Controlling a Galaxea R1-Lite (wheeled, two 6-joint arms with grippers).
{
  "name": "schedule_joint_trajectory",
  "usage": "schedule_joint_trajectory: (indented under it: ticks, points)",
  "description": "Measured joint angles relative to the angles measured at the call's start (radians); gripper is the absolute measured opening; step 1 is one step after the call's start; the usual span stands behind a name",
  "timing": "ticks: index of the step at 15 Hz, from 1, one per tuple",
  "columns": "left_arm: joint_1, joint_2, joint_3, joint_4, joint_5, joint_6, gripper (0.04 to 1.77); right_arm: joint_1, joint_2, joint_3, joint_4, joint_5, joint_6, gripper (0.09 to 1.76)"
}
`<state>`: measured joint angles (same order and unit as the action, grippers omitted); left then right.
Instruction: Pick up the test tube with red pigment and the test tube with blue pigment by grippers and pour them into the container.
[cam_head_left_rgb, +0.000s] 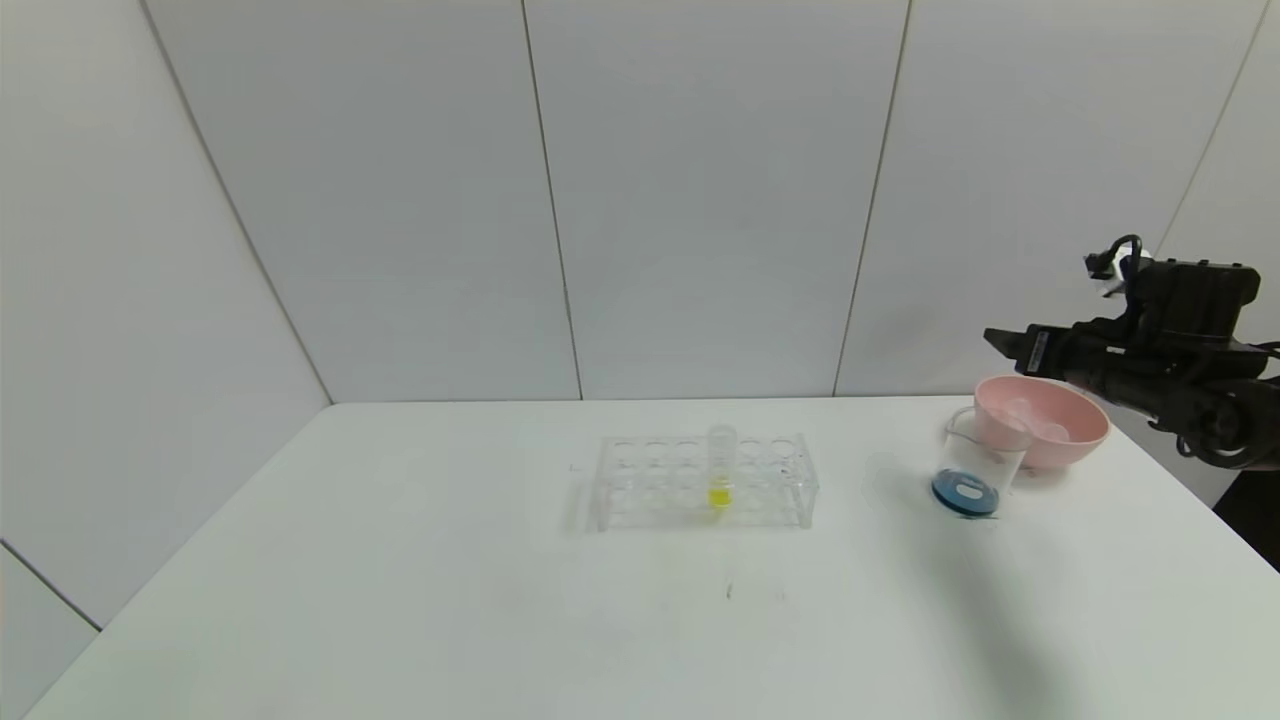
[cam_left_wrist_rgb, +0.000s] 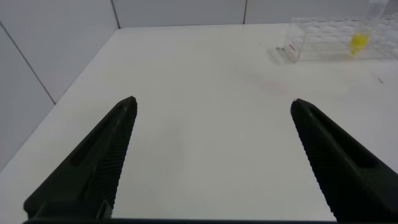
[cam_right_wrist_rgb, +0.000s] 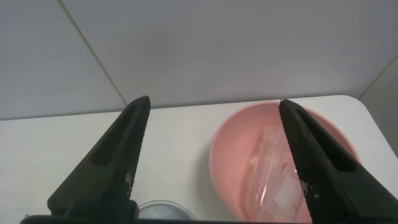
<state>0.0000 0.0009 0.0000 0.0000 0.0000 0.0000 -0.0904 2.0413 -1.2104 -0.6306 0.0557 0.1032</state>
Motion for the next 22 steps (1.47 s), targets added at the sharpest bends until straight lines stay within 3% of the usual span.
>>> schedule_joint_trajectory:
  ticks: [7, 16, 22]
  points:
    - [0.0, 0.0, 0.0, 0.0, 0.0, 0.0, 1.76, 0.112, -0.302, 0.211, -0.035, -0.035, 0.003, 1.62]
    - [0.0, 0.0, 0.0, 0.0, 0.0, 0.0, 1.76, 0.125, -0.901, 0.527, -0.048, -0.039, -0.009, 1.68]
    - [0.0, 0.0, 0.0, 0.0, 0.0, 0.0, 1.76, 0.112, -1.315, 0.698, -0.027, -0.038, -0.119, 1.7]
